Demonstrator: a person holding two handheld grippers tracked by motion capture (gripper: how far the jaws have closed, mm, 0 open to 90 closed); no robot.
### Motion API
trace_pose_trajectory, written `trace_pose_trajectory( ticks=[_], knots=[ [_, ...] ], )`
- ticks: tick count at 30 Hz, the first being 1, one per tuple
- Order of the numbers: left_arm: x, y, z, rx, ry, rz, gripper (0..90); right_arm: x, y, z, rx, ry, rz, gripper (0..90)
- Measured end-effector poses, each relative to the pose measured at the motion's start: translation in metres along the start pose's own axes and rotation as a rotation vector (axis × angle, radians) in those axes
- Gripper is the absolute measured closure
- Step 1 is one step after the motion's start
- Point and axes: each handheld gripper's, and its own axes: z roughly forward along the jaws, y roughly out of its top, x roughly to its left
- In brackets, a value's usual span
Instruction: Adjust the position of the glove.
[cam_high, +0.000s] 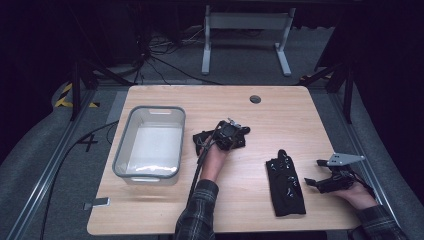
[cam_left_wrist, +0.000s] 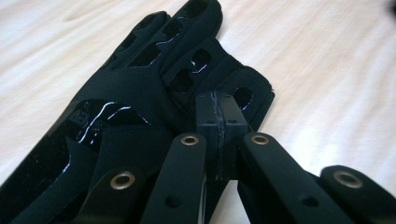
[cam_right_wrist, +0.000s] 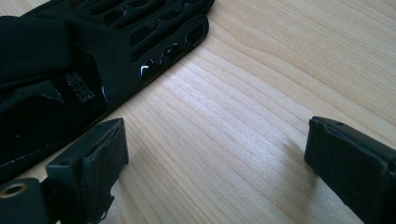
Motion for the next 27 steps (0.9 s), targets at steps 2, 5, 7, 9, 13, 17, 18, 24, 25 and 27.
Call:
trace_pose_trajectory(
  ticks=[2, 5, 7, 9, 13, 17, 18, 24, 25, 27],
  knots=[
    [-0.009, 0.001, 0.002, -0.007, -0.018, 0.010, 89.9, 0.000, 0.000, 0.000, 0.000, 0.000, 0.000, 6.6],
    [-0.021, 0.002, 0.005, -0.016, -0.035, 0.021, 89.9, 0.000, 0.000, 0.000, 0.000, 0.000, 0.000, 6.5],
    [-0.030, 0.004, 0.008, -0.022, -0.052, 0.022, 89.9, 0.000, 0.000, 0.000, 0.000, 0.000, 0.000, 6.6],
    [-0.038, 0.005, 0.010, -0.028, -0.063, 0.030, 89.9, 0.000, 0.000, 0.000, 0.000, 0.000, 0.000, 6.6],
    [-0.050, 0.008, 0.013, -0.029, -0.075, 0.049, 89.9, 0.000, 0.000, 0.000, 0.000, 0.000, 0.000, 6.6],
    [-0.053, 0.011, 0.010, -0.022, -0.081, 0.063, 89.7, 0.000, 0.000, 0.000, 0.000, 0.000, 0.000, 6.5],
    [-0.053, 0.011, 0.010, -0.022, -0.081, 0.063, 89.8, 0.000, 0.000, 0.000, 0.000, 0.000, 0.000, 6.5],
    [-0.032, 0.018, -0.009, -0.043, -0.054, 0.046, 89.7, 0.000, 0.000, 0.000, 0.000, 0.001, -0.001, 6.5],
    [-0.032, 0.018, -0.009, -0.043, -0.054, 0.046, 89.8, 0.000, 0.000, 0.000, 0.000, 0.001, -0.001, 6.5],
    [-0.018, 0.020, -0.018, -0.041, -0.025, 0.038, 89.8, 0.000, 0.000, 0.000, 0.000, 0.001, -0.001, 6.5]
  ],
)
